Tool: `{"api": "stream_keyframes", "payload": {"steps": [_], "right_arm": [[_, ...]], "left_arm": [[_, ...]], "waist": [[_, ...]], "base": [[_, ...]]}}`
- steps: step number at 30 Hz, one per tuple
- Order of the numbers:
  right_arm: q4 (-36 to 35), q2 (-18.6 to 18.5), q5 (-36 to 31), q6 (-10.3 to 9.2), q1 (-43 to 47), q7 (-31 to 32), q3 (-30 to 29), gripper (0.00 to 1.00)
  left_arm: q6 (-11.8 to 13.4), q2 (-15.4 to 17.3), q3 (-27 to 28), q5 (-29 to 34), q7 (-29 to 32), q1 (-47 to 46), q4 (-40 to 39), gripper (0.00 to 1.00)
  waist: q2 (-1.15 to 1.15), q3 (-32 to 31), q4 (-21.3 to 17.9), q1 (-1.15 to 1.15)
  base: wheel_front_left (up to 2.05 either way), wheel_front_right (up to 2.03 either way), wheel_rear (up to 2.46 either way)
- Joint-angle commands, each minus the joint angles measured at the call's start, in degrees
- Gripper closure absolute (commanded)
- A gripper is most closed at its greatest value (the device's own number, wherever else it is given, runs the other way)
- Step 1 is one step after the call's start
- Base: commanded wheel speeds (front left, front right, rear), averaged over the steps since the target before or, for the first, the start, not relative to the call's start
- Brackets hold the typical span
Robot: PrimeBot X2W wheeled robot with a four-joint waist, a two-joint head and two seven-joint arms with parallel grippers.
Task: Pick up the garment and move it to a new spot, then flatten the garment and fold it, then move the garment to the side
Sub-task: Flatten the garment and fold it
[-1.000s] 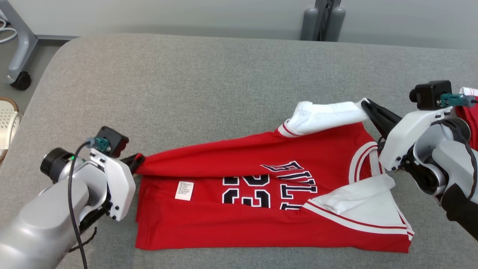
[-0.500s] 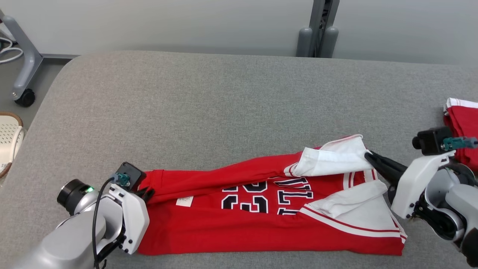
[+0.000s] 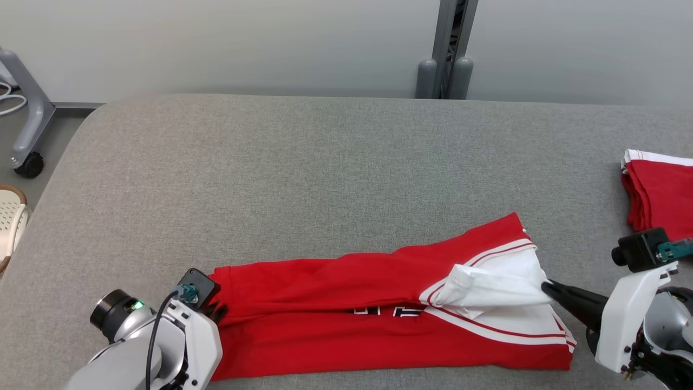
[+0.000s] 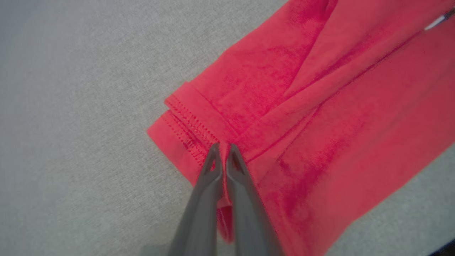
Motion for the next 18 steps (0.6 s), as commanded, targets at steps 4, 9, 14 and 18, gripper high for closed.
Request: {"api": "stream_keyframes", "payload": {"steps": [4, 9, 14, 18], "right_arm": [[-2.72, -1.08, -1.21, 0.01, 4.49, 4.04, -3.19, 1.0], [-4.93, -0.86, -2.36, 0.01, 8.66, 9.14, -7.63, 1.0], [-5.72, 0.63, -5.96, 0.01, 12.46, 13.17, -12.95, 1.0], [-6.13, 3.24, -8.55, 0.01, 15.54, 16.62, -17.94, 0.0]], "left_arm": [[0.94, 0.54, -0.03, 1.35, 1.37, 2.31, -1.25, 1.0], [1.64, 1.03, -0.07, 2.13, 2.66, 4.13, -3.29, 1.0], [2.19, 1.44, -0.11, 2.41, 3.09, 5.04, -4.13, 1.0], [2.38, 1.61, -0.13, 2.05, 3.73, 5.29, -4.36, 1.0]], "waist": [[0.0, -0.52, -0.14, 0.0], [0.0, -0.57, 0.0, 0.0], [0.0, -0.39, 0.3, 0.0], [0.0, -0.28, 0.45, 0.0]], "base": [[0.0, 0.0, 0.0], [0.0, 0.0, 0.0], [0.0, 0.0, 0.0], [0.0, 0.0, 0.0]]}}
